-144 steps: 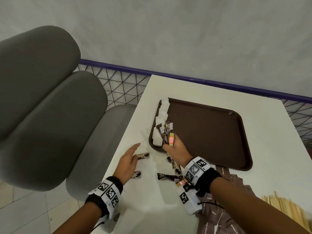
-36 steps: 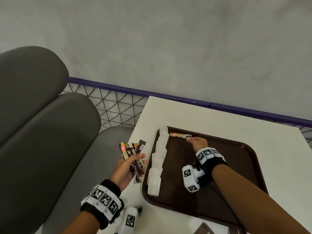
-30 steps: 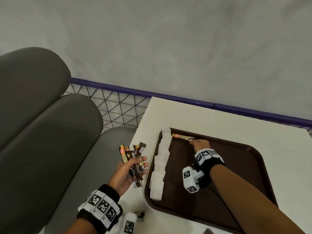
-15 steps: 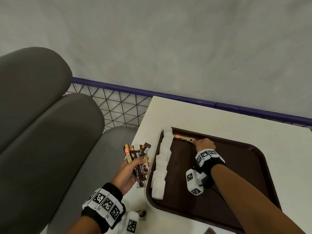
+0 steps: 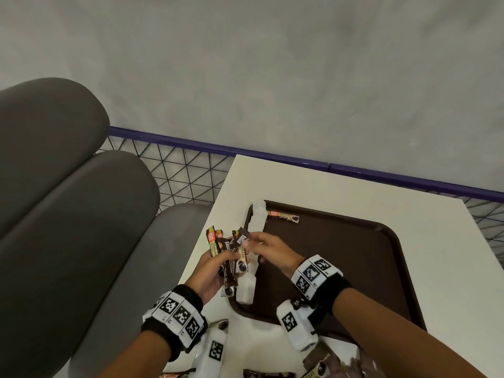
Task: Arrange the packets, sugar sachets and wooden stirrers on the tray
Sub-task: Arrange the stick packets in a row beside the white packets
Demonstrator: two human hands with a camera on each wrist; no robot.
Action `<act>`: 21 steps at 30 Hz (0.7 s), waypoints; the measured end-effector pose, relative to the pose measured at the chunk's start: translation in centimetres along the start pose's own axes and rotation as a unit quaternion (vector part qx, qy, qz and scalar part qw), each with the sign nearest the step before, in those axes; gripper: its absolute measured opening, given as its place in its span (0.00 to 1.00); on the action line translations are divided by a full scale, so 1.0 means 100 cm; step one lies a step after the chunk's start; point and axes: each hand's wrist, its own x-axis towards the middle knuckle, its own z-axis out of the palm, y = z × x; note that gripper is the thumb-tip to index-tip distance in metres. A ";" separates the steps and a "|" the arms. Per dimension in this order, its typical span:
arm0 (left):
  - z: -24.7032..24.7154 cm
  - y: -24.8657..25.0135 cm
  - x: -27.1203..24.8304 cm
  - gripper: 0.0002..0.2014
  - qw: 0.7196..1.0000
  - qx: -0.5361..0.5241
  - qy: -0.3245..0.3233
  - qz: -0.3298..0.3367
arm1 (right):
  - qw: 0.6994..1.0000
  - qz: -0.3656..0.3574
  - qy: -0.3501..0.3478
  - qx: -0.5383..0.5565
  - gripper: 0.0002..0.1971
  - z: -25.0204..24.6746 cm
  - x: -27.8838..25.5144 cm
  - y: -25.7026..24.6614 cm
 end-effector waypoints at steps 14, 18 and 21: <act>0.001 0.005 -0.007 0.08 0.997 -0.034 0.058 0.037 | 0.998 -0.036 0.027 0.042 0.16 -0.016 -0.019 0.002; 0.007 0.007 -0.004 0.13 0.996 -0.016 0.063 0.055 | 0.999 -0.038 -0.012 0.024 0.10 -0.017 -0.024 -0.001; 0.012 0.004 -0.002 0.13 0.995 0.025 0.069 0.069 | 0.999 -0.044 -0.011 0.026 0.11 -0.017 -0.027 -0.001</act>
